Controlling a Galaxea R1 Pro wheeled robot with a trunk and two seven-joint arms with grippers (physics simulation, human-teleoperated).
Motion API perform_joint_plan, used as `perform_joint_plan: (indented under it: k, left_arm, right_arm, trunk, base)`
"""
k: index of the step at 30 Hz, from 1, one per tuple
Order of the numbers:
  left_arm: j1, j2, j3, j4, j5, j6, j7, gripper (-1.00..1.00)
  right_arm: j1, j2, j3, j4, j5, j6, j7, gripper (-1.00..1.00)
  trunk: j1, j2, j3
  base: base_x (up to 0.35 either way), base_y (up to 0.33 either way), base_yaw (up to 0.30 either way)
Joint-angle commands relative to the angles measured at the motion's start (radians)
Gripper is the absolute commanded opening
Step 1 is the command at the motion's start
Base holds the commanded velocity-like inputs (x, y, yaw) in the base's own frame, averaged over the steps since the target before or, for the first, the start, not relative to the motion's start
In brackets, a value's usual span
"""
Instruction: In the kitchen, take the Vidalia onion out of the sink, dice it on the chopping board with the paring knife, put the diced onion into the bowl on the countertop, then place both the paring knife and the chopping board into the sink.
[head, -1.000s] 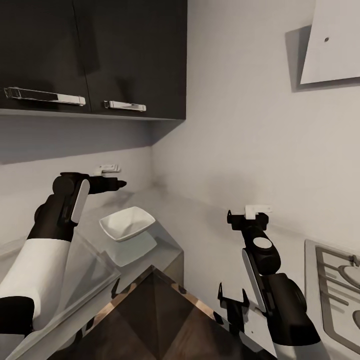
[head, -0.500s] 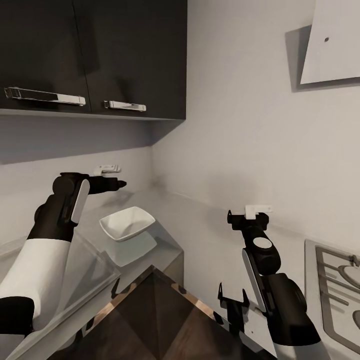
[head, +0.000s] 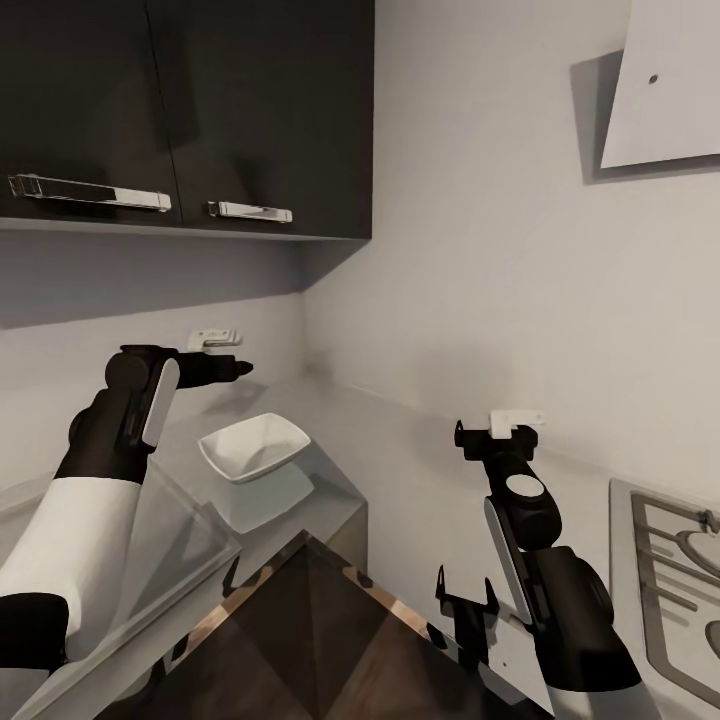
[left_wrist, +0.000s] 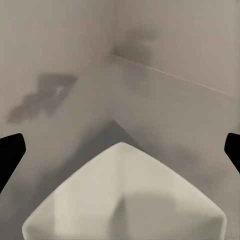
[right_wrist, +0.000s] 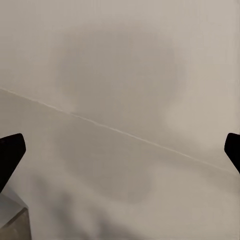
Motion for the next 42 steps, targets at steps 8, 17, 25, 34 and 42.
perform_joint_plan:
  k: [8,17,25,34,42]
  left_arm:
    - [0.0,0.001,-0.001,0.022,0.009,0.001,0.009,1.0]
    - [0.0,0.002,0.063,0.088,0.008,-0.002,0.012,1.0]
    - [0.0,0.001,0.111,0.105,0.004,-0.002,0.013,1.0]
    - [0.0,-0.002,0.115,0.173,-0.021,-0.002,0.095,1.0]
    - [0.0,-0.025,0.116,0.202,-0.022,0.001,0.27,1.0]
  right_arm:
    - [-0.001,0.0,0.002,-0.001,0.009,0.009,0.0,1.0]
    - [-0.001,0.0,0.002,-0.001,0.023,0.01,-0.001,1.0]
    - [-0.001,0.003,0.003,-0.001,0.056,0.011,-0.002,1.0]
    - [-0.001,0.003,0.003,-0.001,0.059,0.013,-0.002,1.0]
    - [-0.001,0.003,0.003,-0.001,0.059,0.013,-0.002,1.0]
  trunk:
    - [0.0,-0.001,-0.001]
    - [0.0,-0.001,-0.001]
    - [0.0,-0.001,-0.001]
    - [0.0,-0.001,-0.001]
    - [0.0,-0.001,-0.001]
  base:
    - [0.0,0.0,0.0]
    - [0.0,0.0,0.0]
    - [0.0,0.0,0.0]
    - [0.0,0.0,0.0]
    - [0.0,0.0,0.0]
